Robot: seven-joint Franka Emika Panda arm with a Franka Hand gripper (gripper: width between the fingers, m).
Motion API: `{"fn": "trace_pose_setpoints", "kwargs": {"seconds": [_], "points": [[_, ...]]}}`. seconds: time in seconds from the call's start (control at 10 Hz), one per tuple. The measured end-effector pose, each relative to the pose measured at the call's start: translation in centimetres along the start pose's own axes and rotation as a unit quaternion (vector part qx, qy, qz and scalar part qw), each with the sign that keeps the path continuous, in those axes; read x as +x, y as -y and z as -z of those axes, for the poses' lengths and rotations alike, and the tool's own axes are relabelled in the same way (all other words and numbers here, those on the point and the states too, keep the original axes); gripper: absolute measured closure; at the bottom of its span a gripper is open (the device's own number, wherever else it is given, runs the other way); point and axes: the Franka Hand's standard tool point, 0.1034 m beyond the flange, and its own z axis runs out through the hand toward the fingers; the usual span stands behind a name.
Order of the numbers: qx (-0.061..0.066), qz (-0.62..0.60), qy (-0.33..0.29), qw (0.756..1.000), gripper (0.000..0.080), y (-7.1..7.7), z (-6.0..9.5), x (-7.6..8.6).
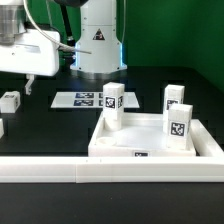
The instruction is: Assemble square table
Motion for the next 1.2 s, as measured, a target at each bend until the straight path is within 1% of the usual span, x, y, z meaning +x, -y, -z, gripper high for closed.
{"fn": "trace_pose_setpoints", "kwargs": {"seconds": [0.1, 0.2, 0.4, 0.7, 1.0, 1.2], "points": [[0.0, 0.022, 0.004, 1.0, 0.0151, -0.4, -0.5, -1.2], [0.004, 0.029, 0.011, 1.0, 0.0151, -0.5, -1.0, -2.2], [0.012, 0.025, 0.023, 0.999, 0.0151, -0.7, -1.6, -3.6], [0.014, 0.021, 0.031, 0.999, 0.0151, -0.6, -2.2, -5.1], [0.013, 0.019, 0.036, 0.999, 0.0151, -0.5, -2.5, -5.4], [0.008, 0.017, 0.04, 0.999, 0.0151, -0.6, -3.1, -5.6]]}}
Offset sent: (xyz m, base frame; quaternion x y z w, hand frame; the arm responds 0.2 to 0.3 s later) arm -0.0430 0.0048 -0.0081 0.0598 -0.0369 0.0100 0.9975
